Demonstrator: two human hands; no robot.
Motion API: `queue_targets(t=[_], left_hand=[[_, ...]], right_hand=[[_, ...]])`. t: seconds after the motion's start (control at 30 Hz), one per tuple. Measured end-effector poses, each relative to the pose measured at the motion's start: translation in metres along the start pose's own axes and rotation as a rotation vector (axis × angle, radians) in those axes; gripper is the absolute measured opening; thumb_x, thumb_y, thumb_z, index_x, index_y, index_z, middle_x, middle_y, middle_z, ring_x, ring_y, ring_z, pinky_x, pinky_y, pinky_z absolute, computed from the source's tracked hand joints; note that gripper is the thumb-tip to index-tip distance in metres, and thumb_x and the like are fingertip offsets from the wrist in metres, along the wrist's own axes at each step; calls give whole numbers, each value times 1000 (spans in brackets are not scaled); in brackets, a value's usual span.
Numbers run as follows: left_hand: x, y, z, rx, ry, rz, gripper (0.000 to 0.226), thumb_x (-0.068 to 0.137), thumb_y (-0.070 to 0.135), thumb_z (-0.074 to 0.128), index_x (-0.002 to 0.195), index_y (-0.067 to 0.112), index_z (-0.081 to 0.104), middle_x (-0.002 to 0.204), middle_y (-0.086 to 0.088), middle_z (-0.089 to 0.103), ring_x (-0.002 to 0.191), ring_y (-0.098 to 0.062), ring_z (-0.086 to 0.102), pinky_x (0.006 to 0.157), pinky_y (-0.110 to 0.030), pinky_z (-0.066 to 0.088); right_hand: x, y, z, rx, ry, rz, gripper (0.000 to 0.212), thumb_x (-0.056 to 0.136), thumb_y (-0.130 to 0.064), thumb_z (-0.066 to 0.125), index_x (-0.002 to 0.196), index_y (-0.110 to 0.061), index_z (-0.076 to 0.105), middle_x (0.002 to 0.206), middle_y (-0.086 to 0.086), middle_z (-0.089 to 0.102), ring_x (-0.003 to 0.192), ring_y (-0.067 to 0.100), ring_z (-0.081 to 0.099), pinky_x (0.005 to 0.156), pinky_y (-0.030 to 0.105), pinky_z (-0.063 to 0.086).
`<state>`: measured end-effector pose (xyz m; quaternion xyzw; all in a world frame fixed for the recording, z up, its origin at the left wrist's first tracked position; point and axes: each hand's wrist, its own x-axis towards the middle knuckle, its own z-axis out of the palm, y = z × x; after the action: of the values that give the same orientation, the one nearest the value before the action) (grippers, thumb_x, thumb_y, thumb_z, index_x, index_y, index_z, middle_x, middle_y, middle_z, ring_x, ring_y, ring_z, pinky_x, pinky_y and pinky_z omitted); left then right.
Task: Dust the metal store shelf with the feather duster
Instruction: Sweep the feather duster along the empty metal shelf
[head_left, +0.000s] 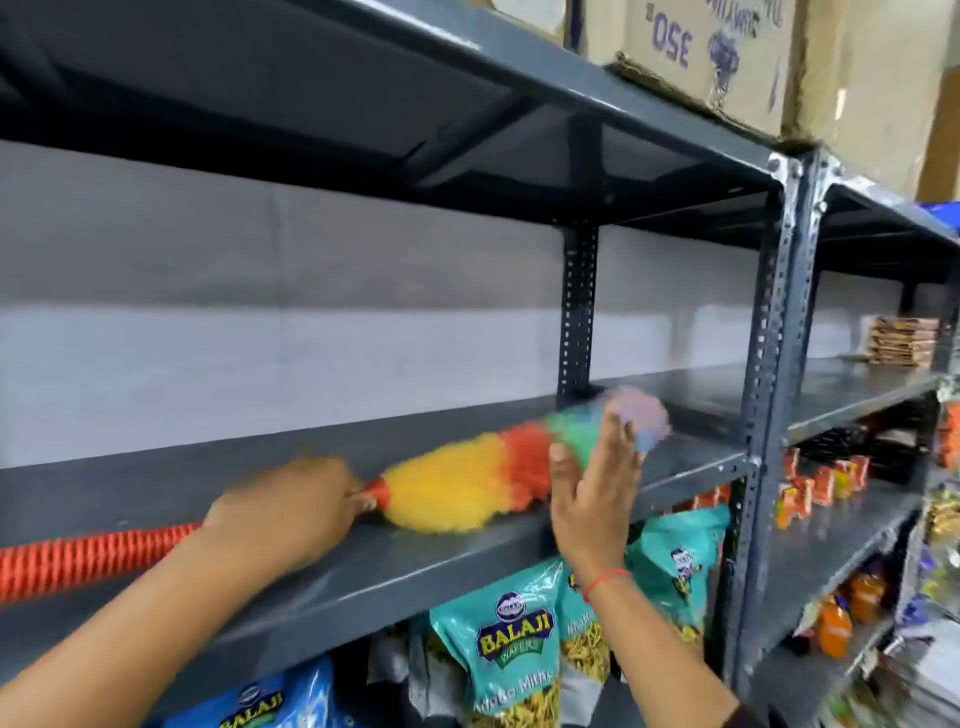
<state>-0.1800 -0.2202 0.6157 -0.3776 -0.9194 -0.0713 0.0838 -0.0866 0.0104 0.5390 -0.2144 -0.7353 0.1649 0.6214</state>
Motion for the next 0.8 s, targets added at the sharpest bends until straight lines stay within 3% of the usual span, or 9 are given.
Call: queue_targets(t=[0.1,0.2,0.3,0.37,0.5,0.57,0.67,0.73,0.8], left_hand=[[23,-8,-8,62,120,-97,32,92,44,42,105,25,64,107,-10,64,94,-28,62,74,-31,48],[35,8,-7,-10,197,-51,28,92,41,43,101,26,64,100,-8,65,88,-29,62,72,-32,50],[37,27,3,-86,8,98,30,91,41,46,75,21,62,71,0,60,67,-21,56,63,-31,44],[42,32,8,0,-87,111,36,90,45,46,71,18,59,66,-1,56,65,-21,54,65,-33,44],[65,34,3,137,74,-35,31,93,40,43,102,17,62,111,-14,63,98,-31,61,76,-33,46],[75,43,1,117,198,-60,32,94,37,41,106,15,60,113,-16,60,101,-35,59,77,-35,46],[78,51,8,-75,122,21,30,92,33,45,78,16,64,85,-14,62,78,-30,59,69,-32,45],[72,53,12,-95,-24,80,39,91,32,48,56,15,51,63,-9,52,60,-22,47,58,-28,35],[69,51,11,-62,-54,35,38,91,35,49,61,13,56,66,-15,57,63,-24,53,58,-28,33]], right_hand=[[2,6,11,-5,-29,-7,79,83,-73,8,141,-18,8,152,11,17,139,23,2,113,44,0],[2,10,13,23,8,-28,72,87,-68,13,141,-19,9,149,6,17,139,24,4,112,46,4],[2,10,14,58,16,-26,71,88,-67,13,141,-20,7,150,6,13,139,26,3,113,46,2],[1,11,14,71,14,-29,71,88,-67,13,141,-20,8,150,5,14,140,25,3,113,47,1],[2,8,12,43,24,-31,76,90,-64,14,141,-9,19,148,12,24,138,29,8,111,51,6],[2,7,11,30,43,-33,75,91,-61,15,139,-4,25,146,15,29,136,31,13,109,55,11],[3,11,13,35,46,-49,70,92,-59,16,141,-9,21,146,7,22,137,30,12,109,54,10],[2,13,15,43,47,-72,66,93,-58,16,141,-13,18,147,6,20,137,30,11,110,53,9],[3,12,14,38,36,-70,67,93,-57,15,140,-11,24,146,9,25,137,32,13,109,55,9]])
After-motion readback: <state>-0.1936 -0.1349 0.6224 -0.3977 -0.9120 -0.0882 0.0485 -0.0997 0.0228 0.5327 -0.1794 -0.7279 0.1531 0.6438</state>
